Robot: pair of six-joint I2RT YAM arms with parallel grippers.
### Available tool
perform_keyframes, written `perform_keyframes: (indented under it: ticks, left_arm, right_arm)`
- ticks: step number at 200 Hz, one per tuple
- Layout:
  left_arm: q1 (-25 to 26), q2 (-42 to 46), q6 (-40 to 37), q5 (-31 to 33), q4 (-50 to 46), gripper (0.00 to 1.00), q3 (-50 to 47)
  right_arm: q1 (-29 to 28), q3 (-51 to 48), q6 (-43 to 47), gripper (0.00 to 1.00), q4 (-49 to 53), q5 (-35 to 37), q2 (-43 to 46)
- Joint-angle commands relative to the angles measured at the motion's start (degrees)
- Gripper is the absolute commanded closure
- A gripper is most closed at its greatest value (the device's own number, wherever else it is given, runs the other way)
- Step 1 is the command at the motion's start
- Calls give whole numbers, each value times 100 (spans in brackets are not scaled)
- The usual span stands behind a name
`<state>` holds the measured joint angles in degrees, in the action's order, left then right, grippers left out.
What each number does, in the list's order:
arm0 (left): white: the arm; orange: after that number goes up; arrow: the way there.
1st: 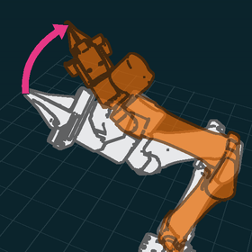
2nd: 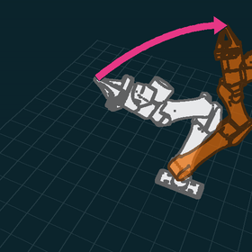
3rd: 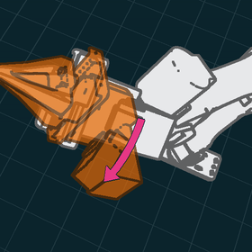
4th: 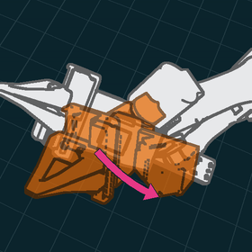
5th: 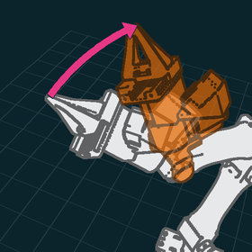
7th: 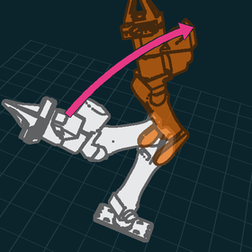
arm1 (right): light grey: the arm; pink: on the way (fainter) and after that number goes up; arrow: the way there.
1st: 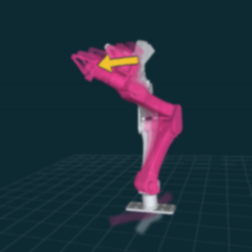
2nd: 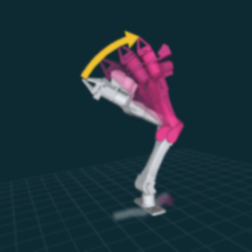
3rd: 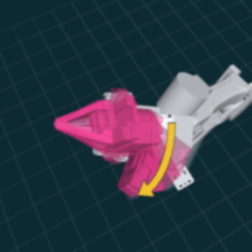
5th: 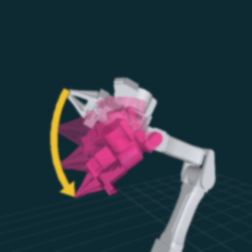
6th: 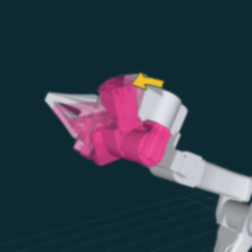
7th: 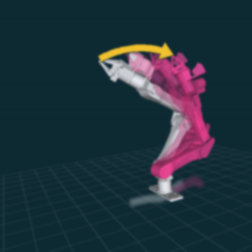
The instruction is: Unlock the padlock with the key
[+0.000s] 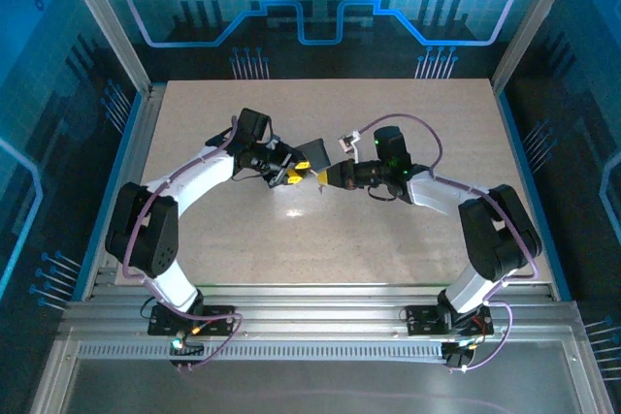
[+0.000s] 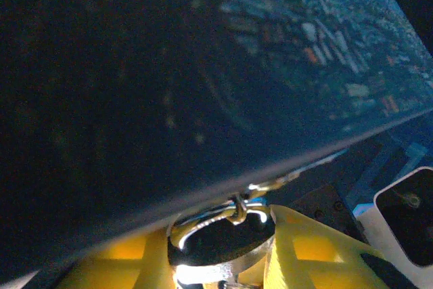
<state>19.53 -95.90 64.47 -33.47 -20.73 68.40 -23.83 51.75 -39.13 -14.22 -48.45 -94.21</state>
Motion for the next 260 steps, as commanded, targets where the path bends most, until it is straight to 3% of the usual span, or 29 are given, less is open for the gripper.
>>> perform_keyframes:
  ticks: [1,260]
  left_arm:
    - [-45,255,9,-240,63,100,-16]
    - [-29,258,0,-256,150,100,-43]
  right_arm:
    - [-16,-6,7,100,-89,-38,-198]
    - [-218,180,-193,100,-566,-44,-615]
